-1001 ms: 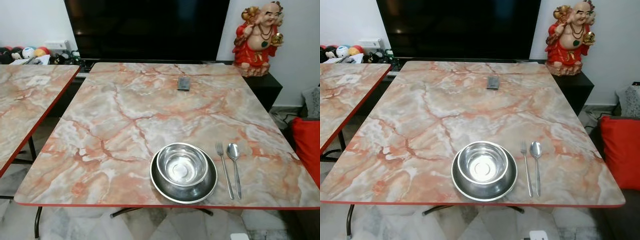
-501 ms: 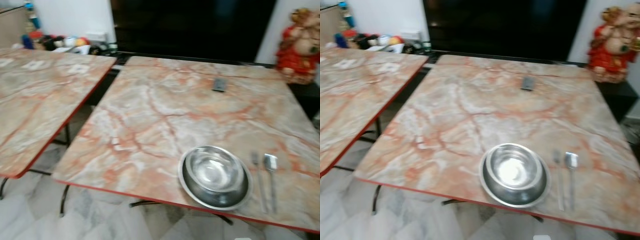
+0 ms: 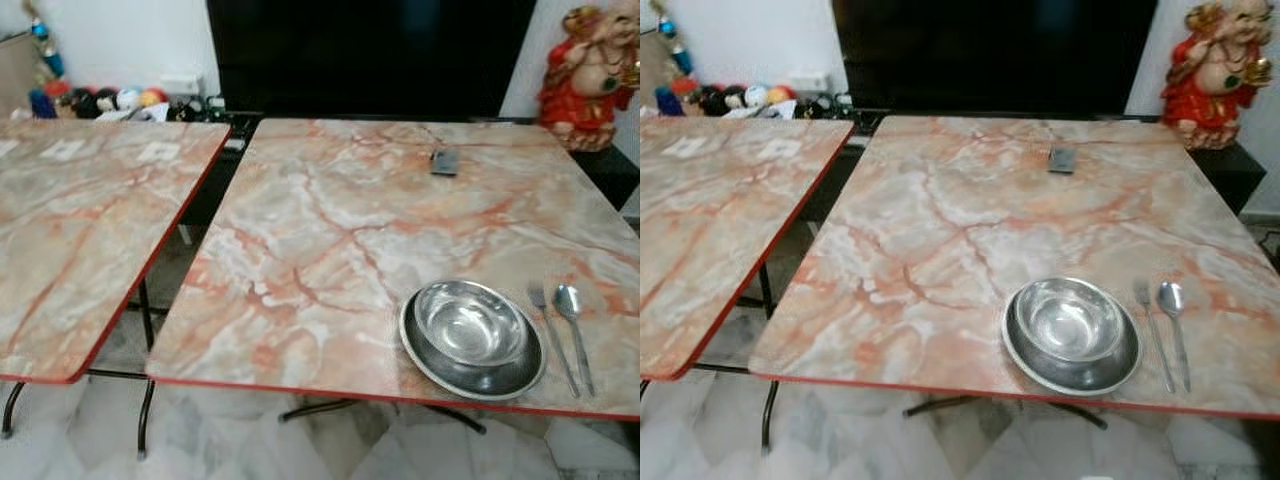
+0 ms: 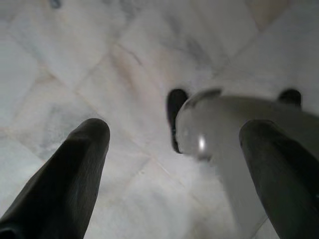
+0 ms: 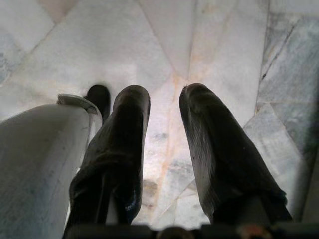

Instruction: Setting the table

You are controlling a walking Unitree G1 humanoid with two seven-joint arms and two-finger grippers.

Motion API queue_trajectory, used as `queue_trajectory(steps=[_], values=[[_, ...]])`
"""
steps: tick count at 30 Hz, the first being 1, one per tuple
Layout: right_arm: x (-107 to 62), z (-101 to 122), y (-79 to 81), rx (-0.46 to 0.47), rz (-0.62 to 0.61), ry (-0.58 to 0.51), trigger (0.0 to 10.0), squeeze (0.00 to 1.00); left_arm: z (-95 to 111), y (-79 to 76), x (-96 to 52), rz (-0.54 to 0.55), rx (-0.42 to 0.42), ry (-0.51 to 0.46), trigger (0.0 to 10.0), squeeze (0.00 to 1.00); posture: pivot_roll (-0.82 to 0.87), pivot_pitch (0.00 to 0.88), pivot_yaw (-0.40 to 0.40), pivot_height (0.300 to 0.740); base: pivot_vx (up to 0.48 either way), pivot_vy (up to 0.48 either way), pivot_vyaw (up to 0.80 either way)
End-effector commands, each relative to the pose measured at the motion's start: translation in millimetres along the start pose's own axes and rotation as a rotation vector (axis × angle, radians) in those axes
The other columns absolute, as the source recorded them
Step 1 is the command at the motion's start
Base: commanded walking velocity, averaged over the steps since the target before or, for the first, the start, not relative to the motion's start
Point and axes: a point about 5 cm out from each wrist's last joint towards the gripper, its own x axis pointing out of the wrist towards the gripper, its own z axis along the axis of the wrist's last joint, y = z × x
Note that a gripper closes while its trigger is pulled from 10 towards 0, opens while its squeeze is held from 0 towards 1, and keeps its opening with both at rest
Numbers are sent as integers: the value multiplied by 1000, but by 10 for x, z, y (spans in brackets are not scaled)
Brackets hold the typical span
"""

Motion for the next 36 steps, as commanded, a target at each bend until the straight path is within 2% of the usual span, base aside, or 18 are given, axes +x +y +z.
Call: queue_trajectory(steps=[1,7,16,25,30,36], values=[[5,14,77,16,21,0,10000,0,-132,60,-35,19,-16,46,10000,0,1,77,-13,740,0,442,0],[10,48,79,22,22,-5,10000,0,-134,55,-34,16,-17,46,10000,0,-1,73,-13,740,0,442,0],[19,98,219,11,39,-12,10000,0,-142,47,-36,13,-16,47,10000,0,2,56,-15,740,0,443,0],[17,88,272,15,44,-13,10000,0,-154,39,-38,7,-11,51,10000,0,3,45,-16,740,0,441,0],[10,37,256,15,41,-6,10000,0,-155,37,-38,6,-12,51,10000,0,4,46,-17,740,0,442,0],[-4,-53,159,19,28,8,10000,0,-151,41,-37,8,-14,50,10000,0,4,54,-18,740,0,443,0]])
